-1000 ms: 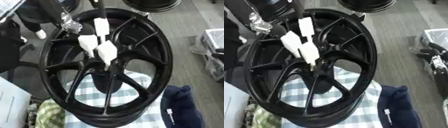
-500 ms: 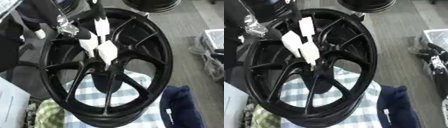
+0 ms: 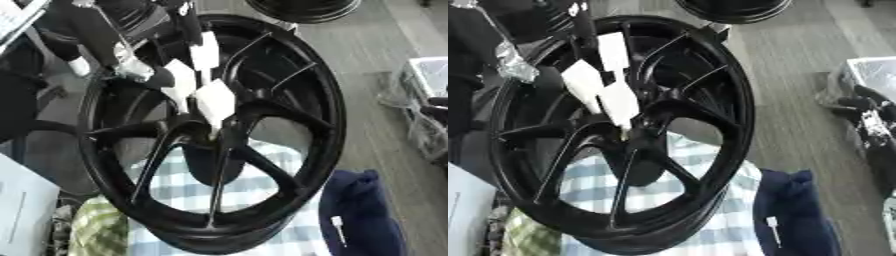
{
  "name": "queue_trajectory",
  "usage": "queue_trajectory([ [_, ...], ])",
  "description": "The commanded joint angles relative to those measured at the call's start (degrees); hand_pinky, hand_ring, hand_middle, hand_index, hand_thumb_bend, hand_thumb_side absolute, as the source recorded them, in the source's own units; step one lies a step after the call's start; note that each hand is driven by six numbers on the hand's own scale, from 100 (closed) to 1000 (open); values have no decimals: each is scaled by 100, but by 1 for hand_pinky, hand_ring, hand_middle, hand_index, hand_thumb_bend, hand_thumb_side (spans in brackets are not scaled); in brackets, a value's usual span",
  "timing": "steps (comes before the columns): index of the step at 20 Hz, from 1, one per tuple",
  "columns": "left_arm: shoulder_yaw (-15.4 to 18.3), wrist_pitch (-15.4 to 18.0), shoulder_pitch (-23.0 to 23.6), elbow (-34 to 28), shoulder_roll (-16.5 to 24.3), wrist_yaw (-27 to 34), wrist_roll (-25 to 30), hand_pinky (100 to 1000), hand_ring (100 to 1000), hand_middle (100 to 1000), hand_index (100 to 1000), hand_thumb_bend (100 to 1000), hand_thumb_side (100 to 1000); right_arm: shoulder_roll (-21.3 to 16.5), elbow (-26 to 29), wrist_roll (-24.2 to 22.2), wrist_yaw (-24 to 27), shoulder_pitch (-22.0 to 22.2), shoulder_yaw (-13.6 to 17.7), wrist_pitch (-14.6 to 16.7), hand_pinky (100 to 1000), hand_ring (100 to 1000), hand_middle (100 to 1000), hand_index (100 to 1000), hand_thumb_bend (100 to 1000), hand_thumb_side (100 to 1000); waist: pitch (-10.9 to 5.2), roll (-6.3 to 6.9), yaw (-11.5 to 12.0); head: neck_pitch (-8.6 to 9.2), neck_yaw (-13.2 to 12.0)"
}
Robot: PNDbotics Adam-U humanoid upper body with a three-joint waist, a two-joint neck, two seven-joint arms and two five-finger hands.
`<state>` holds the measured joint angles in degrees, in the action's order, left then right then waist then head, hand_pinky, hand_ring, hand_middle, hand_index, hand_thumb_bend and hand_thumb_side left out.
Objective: Pull the pin out of the wheel hub.
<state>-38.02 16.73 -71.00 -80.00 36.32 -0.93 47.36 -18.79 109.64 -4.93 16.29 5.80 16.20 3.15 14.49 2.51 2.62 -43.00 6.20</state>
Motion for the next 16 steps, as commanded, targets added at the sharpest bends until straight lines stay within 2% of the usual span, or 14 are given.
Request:
queue_trajectory([
  [1, 35, 528, -63, 63, 148, -107, 461, 806, 765, 671, 783, 394, 479, -45, 45, 9, -30, -20, 34, -12, 979, 756, 709, 872, 100, 594, -71, -27, -15, 2, 9],
  [7, 101, 569, 0, 154, 150, -214, 461, 801, 754, 663, 777, 387, 458, -17, 36, 14, -35, -23, 37, -22, 980, 756, 708, 872, 100, 598, -62, -31, -26, 14, 9],
  [9, 127, 579, 16, 182, 156, -285, 461, 812, 791, 685, 787, 399, 454, -9, 28, 7, -34, -33, 32, -31, 980, 755, 708, 872, 100, 600, -58, -30, -23, 22, 8],
  [12, 141, 641, 42, 248, 150, -414, 461, 817, 792, 727, 795, 406, 457, 2, 18, -4, -34, -40, 31, -40, 980, 755, 708, 872, 100, 602, -50, -34, -24, 28, 11],
  [16, 146, 713, 62, 315, 135, -493, 461, 815, 786, 723, 795, 410, 456, 18, 13, 1, -42, -40, 38, -43, 981, 755, 709, 872, 100, 604, -38, -38, -28, 29, 4],
])
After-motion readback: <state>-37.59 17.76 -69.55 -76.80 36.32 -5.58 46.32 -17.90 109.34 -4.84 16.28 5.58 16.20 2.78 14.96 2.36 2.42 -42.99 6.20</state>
